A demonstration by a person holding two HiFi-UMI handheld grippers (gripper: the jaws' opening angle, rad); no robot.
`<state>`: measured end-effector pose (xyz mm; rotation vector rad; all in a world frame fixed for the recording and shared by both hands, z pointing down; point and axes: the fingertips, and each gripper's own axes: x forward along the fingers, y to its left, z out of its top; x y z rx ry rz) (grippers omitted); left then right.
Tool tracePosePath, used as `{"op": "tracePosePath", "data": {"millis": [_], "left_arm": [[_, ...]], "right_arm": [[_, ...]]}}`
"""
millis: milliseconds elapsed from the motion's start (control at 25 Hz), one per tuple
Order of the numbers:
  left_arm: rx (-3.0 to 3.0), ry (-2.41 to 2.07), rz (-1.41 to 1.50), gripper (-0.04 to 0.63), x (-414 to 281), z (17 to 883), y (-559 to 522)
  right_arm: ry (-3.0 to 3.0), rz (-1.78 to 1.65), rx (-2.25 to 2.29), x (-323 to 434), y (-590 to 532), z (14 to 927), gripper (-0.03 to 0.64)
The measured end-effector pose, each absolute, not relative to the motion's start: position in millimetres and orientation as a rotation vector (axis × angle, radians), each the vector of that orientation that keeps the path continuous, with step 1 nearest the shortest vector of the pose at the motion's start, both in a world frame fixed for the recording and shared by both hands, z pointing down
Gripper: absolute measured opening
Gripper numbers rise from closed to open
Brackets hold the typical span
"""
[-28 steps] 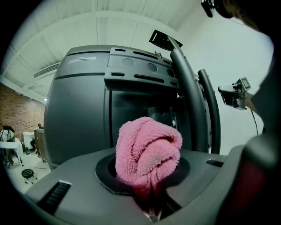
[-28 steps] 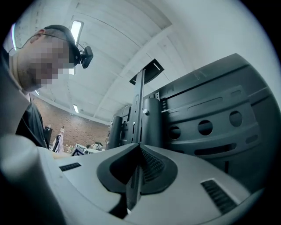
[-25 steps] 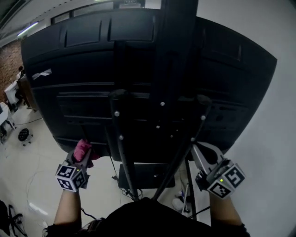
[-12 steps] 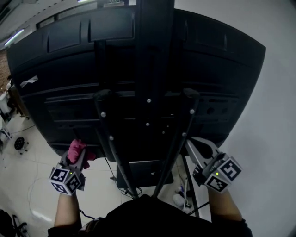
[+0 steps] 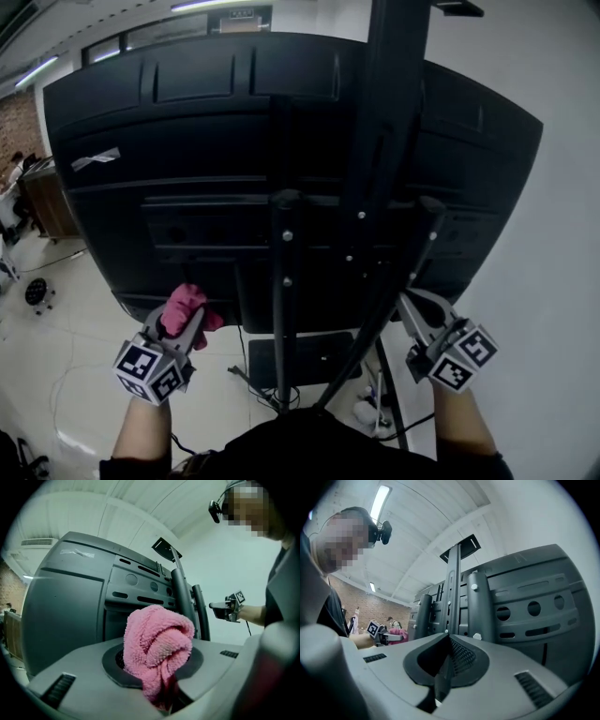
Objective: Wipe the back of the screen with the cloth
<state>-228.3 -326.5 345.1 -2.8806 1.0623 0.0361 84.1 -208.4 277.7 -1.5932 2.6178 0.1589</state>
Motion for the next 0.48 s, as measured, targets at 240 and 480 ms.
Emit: {"op": "tracePosePath", "data": {"millis": [240,480], "left_arm": [[-2.878,1.03,0.042,0.114,-218.6,336.5,-309.7],[-2.809,1.14,0.094,0.114,-130.4,321.6,-256.0]], "right_arm": [[2.631,0.213,-1.572,84.3,-202.9,270.0,0.002],[2.732,0.271,-1.424,162.6,-177.4,272.4,0.002]]}}
